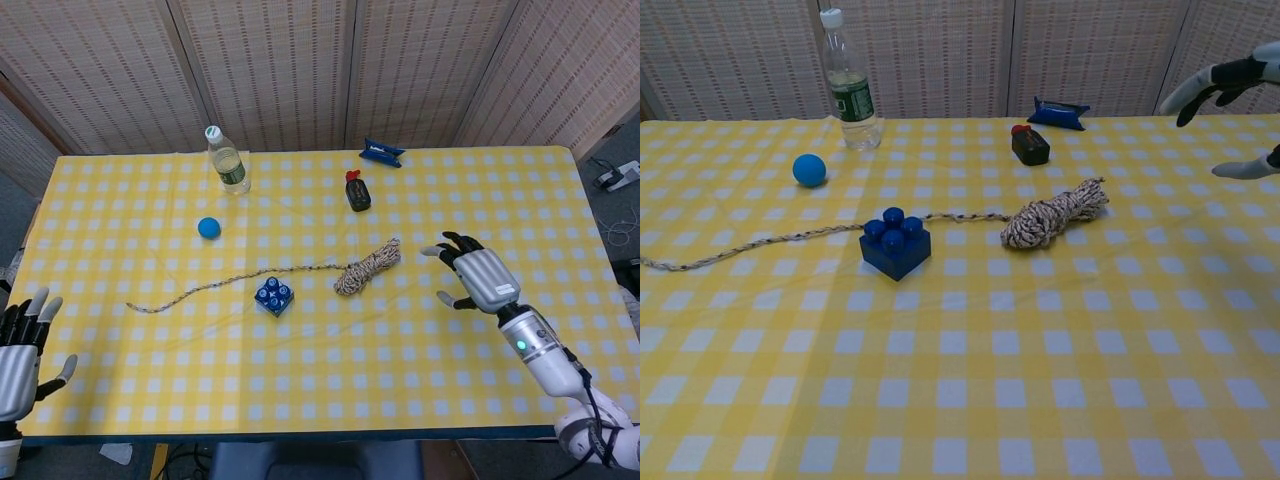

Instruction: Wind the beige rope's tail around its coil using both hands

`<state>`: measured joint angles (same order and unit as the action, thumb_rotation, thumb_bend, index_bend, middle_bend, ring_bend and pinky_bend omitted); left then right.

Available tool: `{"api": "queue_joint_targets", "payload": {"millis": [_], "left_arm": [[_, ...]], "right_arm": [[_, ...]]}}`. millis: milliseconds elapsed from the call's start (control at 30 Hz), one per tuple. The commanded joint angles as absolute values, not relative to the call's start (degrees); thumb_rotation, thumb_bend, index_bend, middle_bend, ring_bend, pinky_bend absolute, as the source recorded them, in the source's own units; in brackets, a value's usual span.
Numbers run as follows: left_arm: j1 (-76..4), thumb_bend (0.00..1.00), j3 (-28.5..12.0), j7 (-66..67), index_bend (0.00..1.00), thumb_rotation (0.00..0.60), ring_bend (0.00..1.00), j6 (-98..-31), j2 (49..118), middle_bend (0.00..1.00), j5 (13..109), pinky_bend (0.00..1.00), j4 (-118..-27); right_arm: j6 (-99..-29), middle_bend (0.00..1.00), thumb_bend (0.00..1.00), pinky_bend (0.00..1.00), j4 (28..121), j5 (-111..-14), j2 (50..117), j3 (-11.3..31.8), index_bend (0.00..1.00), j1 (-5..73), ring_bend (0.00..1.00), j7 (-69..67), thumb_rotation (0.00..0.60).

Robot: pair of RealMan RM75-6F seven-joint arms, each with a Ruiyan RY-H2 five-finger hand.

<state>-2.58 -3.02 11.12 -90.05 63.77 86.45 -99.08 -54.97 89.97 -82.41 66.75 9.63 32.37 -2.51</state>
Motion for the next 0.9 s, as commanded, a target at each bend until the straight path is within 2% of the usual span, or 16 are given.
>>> {"api": "queue_joint_targets", "payload": {"millis": [33, 533, 900], "left_arm": [[-2.36, 0.33, -2.89, 11.12, 0.06, 0.6, 0.01, -90.2, 63.62, 0.0, 86.38, 0.0, -99.22], [-2.06, 0.33, -2.81, 11.44, 0.08, 0.6, 0.01, -89.73, 63.86, 0.0, 85.5, 0.0, -99.12], [-1.43, 0.33, -2.57, 10.35, 0.08, 0.6, 0.01, -89.74, 63.97, 0.0, 84.76, 0.0, -98.19]], "right_arm": [[-49.22, 0.28, 0.22, 0.16, 86.62, -78.67, 70.69, 11.84, 0.23, 37.79, 0.09, 2.47, 0.6], [-39.29, 0.28, 0.22, 0.16, 68.17, -70.66, 86.82, 12.33, 0.24, 49.67, 0.09, 12.72, 0.6], [-37.34, 0.28, 0.24, 0.16, 60.82, -69.79, 92.91, 10.18, 0.27, 53.31, 0.09, 17.8, 0.6]]}}
